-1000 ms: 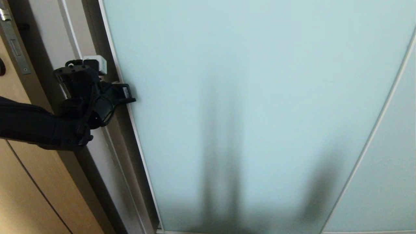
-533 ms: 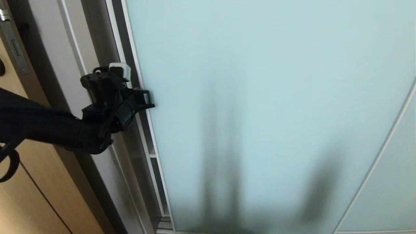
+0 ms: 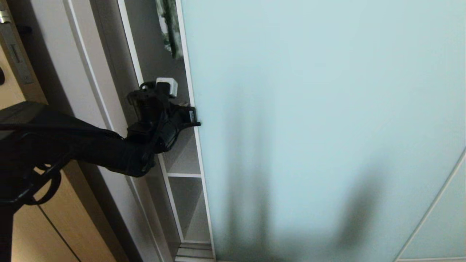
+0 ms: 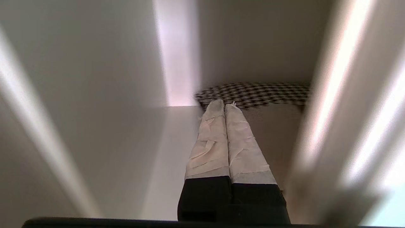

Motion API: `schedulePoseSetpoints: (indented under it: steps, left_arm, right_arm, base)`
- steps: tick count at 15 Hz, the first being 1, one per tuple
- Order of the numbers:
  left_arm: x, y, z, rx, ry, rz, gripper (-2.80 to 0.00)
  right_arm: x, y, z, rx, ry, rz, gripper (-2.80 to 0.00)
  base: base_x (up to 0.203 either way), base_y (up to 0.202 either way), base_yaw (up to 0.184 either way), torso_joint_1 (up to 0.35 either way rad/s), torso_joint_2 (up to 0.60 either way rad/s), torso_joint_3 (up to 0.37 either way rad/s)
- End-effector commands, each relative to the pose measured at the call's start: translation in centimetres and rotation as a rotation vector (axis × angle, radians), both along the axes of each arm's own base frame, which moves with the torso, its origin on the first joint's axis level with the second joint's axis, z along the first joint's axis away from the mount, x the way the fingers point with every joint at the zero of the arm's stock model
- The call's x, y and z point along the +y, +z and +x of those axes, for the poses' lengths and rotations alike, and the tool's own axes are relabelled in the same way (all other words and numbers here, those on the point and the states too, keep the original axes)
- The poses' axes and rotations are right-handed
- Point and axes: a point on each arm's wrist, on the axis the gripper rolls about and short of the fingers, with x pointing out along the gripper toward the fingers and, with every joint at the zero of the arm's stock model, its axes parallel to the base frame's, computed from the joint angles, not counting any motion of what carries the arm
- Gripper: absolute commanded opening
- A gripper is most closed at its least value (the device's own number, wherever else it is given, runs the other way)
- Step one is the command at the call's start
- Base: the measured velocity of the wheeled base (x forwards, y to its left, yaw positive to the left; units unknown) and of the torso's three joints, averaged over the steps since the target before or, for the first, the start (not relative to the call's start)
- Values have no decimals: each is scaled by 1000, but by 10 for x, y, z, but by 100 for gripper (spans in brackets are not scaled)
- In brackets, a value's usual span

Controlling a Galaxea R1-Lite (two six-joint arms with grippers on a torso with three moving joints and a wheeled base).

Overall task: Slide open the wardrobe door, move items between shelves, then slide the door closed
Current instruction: Open the door

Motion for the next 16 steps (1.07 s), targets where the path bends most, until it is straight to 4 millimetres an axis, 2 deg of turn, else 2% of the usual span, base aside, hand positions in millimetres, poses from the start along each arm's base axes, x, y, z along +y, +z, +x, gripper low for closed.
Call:
schedulePoseSetpoints:
  steps: [1,7,13,16]
  left_arm:
    - [-23,-15,5,8,-44,4,-280]
    - [-81,-15,7,-37,-159,-11,-280]
    - [-126,-33,11,-49,-235,-11,-280]
    - [-154,-39,6,-68,-285,-1,-280]
  right_arm:
    - [0,0,0,2,0,0,-280]
    - [0,0,0,2,0,0,-280]
    - [0,0,0,4,0,0,-280]
    - [0,0,0,2,0,0,-280]
  base:
    - [0,0,0,0,0,0]
    - [0,0,0,0,0,0]
    - [0,0,0,0,0,0]
    - [0,0,0,0,0,0]
